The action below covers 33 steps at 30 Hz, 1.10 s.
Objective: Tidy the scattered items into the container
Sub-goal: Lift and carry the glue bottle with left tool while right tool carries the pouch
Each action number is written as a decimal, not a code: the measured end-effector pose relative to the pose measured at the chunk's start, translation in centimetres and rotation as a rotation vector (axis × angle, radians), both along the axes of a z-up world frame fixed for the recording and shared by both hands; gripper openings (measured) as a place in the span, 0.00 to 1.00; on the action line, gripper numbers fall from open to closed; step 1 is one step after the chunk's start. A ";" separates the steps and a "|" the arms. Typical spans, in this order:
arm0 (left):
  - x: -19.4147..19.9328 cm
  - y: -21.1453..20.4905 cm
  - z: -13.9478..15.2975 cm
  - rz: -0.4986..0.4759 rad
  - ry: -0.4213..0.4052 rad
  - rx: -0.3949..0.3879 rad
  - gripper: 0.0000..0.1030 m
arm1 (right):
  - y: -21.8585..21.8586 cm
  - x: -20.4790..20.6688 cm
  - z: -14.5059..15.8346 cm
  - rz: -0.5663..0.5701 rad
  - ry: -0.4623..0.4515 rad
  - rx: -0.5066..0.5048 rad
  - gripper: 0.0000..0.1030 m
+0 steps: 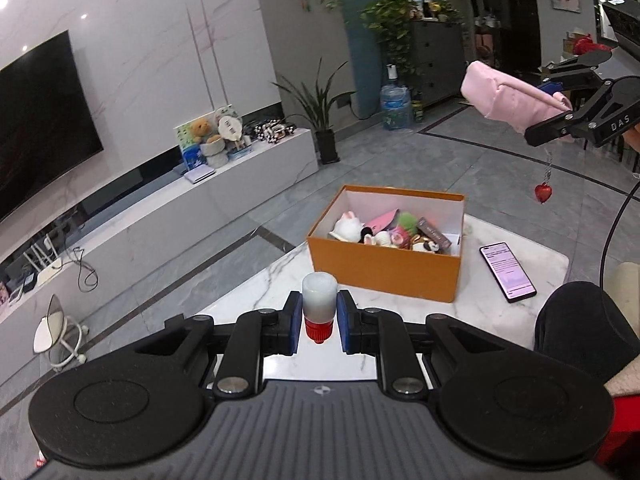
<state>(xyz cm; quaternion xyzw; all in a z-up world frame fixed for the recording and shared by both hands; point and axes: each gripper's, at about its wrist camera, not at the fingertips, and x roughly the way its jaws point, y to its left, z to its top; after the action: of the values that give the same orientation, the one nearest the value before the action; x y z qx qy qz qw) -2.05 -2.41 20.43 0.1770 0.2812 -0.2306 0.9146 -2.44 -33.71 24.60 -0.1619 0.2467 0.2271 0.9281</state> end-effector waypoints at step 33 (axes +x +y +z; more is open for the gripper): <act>9.0 -8.0 -4.4 -0.144 0.105 -0.021 0.21 | -6.8 4.5 -6.8 -0.138 0.128 0.106 0.69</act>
<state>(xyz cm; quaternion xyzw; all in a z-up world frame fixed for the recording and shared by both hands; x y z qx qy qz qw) 6.91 -10.45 16.03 0.1746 0.3130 -0.3076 0.8815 2.10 -40.54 17.78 -0.0806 0.3038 0.1854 0.9311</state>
